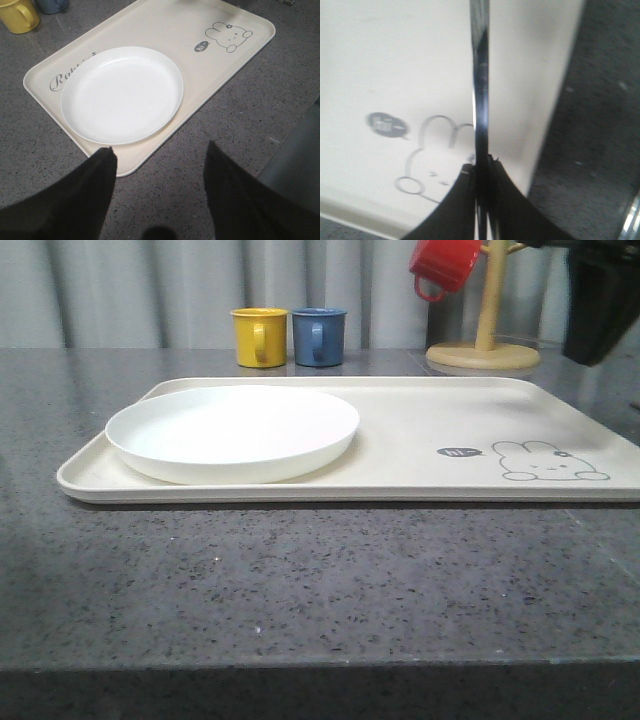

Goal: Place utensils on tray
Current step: 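Grasp the fork with the right gripper and carry it onto the tray, then lower the fork beside the plate and open the right gripper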

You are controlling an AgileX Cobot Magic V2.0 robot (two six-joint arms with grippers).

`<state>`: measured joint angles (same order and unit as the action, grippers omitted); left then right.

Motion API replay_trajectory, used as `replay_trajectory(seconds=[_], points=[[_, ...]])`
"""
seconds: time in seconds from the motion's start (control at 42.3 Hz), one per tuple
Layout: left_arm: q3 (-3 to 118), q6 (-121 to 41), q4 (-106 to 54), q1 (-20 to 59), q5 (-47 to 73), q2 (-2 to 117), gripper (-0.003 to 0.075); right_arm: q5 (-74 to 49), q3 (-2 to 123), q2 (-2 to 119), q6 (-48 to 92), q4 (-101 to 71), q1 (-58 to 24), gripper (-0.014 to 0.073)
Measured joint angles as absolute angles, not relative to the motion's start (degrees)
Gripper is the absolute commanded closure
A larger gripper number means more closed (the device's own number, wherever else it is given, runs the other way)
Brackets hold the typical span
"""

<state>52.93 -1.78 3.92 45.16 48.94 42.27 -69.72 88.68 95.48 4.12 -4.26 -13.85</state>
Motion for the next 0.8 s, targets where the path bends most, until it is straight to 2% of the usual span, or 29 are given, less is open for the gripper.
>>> replay_trajectory(seconds=[0.237, 0.473, 0.733, 0.804], points=[[52.93, -1.78, 3.92, 45.16, 48.94, 42.27, 0.0334, -70.58, 94.97, 100.36, -5.05, -3.36, -24.37, 0.064], [52.93, -1.78, 3.92, 45.16, 48.94, 42.27, 0.0334, -67.44, 95.79, 106.36, -21.46, -1.89, -24.85, 0.064], [52.93, -1.78, 3.92, 45.16, 48.94, 42.27, 0.0334, -61.98, 95.79, 110.22, -25.16, -2.27, -24.85, 0.0637], [52.93, -1.78, 3.92, 45.16, 48.94, 42.27, 0.0334, -61.87, 95.87, 110.78, -25.41, -2.27, -24.85, 0.0613]])
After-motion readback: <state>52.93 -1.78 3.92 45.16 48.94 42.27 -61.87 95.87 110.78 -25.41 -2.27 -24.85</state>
